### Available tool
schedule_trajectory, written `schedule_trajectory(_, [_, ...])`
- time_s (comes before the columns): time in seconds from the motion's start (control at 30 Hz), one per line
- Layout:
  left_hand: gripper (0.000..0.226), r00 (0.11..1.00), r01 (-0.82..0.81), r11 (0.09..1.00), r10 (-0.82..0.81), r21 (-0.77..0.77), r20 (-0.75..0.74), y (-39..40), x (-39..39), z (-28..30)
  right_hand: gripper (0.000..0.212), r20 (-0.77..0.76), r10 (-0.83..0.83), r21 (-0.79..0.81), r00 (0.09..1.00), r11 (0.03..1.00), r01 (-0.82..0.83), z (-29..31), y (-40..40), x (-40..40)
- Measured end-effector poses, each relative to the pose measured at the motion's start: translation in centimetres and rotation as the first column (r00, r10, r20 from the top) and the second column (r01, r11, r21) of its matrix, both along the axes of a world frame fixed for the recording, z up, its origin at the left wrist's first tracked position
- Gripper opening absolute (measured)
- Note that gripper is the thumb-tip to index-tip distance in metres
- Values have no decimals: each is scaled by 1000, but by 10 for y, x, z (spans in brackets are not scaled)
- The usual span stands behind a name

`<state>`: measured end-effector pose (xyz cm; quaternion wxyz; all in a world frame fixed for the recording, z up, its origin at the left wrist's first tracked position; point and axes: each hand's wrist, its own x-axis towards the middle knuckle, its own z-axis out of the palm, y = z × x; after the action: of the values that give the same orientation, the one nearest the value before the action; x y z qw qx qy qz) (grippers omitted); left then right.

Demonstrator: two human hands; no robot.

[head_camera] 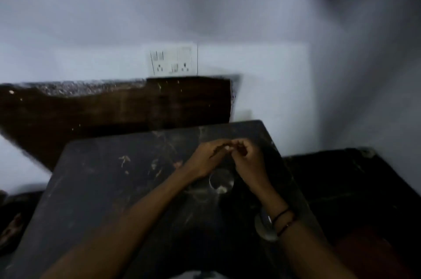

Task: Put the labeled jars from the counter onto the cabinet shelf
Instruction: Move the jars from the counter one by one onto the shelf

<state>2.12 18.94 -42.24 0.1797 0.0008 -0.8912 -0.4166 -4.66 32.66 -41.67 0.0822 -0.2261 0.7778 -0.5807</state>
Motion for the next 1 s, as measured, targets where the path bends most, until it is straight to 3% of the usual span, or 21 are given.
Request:
schedule_trajectory(0.13, [37, 974, 60, 993, -37, -101, 222, 10, 24, -55, 19, 43, -13, 183, 999, 983, 5, -62, 31, 24])
schedule_trajectory(0.2, [43, 967, -20, 992, 50, -121, 250, 15, 35, -80, 28, 57, 4, 266, 998, 964, -19, -82, 37, 36])
schedule_trajectory(0.3, [60, 911, -224, 975, 207, 7, 358, 23, 46, -104, 56, 107, 33, 326, 994, 943, -67, -102, 38, 45])
schedule_trajectory(0.43, [72, 831, -417, 872, 251, 257, 496, 33, 52, -119, 77, 309, 104, 240, 946, 954, -183, -116, 40, 44])
schedule_trajectory(0.5, [69, 841, -420, 827, 200, 374, 502, 38, 55, -124, 81, 368, 118, 217, 922, 954, -208, -121, 42, 39])
schedule_trajectory(0.63, [31, 870, -395, 761, 129, 515, 477, 45, 57, -125, 83, 400, 159, 196, 903, 947, -254, -130, 41, 32])
schedule_trajectory(0.77, [38, 896, -368, 761, 135, 534, 423, 44, 57, -127, 73, 356, 172, 213, 919, 942, -259, -135, 38, 28])
schedule_trajectory(1.0, [43, 882, -466, 602, 265, 648, 389, 40, 50, -114, 64, 252, 96, 216, 963, 964, -153, -126, 34, 41])
